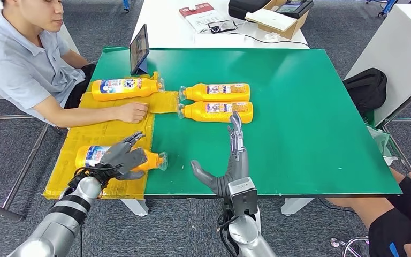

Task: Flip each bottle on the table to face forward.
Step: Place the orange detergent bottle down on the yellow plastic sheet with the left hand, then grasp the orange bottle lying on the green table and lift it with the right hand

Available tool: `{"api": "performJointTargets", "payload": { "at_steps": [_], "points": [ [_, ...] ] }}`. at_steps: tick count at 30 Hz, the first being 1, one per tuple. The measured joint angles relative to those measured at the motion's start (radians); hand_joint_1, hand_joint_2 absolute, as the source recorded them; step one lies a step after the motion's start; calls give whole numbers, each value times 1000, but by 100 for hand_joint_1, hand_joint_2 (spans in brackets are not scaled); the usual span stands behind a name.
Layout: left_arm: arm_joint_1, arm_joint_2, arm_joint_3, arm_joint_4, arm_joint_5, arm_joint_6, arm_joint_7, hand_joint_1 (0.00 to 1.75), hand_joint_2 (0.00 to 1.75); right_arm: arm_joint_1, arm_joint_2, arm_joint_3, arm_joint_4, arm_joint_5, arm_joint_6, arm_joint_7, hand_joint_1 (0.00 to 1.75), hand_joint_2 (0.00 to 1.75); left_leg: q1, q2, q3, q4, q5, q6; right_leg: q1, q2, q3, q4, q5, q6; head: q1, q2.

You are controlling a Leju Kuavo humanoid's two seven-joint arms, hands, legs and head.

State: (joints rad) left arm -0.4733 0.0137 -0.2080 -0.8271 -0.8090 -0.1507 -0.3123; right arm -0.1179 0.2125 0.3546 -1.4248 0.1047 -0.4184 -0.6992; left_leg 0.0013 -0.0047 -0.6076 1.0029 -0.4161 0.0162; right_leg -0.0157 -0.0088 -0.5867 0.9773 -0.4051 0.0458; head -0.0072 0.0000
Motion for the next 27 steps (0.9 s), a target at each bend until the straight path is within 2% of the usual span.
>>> {"api": "performJointTargets", "payload": {
  "at_steps": [4,7,12,20,23,27],
  "points": [
    [69,-19,39,-91,271,-109,-72,0,175,-5,0,4,6,-8,2,0,0,175,0,1,-2,0,0,0,0,0,-3,0,0,0,0,0],
    [131,-52,79,-191,455,-130,-70,0,175,-5,0,6,10,-8,-7,0,0,175,0,1,-5,0,0,0,0,0,-6,0,0,0,0,0],
    [175,-82,107,-309,559,-75,-43,0,175,-6,-3,9,17,-7,-20,0,0,175,0,1,-7,0,0,0,0,0,-7,0,0,0,0,0],
    [225,-141,118,-458,679,27,-103,0,175,-6,-9,11,21,13,-47,0,0,175,0,1,-8,0,0,0,0,0,-8,0,0,0,0,0],
    [245,-165,118,-520,765,75,-106,0,175,-10,-21,13,27,60,-58,0,0,175,0,1,-9,0,0,0,0,0,-9,0,0,0,0,0],
    [275,-183,120,-591,874,149,-100,0,175,-33,-55,-3,89,159,-7,1,0,175,0,0,-8,1,0,0,0,0,-9,-1,0,0,0,0]
  ]
}}
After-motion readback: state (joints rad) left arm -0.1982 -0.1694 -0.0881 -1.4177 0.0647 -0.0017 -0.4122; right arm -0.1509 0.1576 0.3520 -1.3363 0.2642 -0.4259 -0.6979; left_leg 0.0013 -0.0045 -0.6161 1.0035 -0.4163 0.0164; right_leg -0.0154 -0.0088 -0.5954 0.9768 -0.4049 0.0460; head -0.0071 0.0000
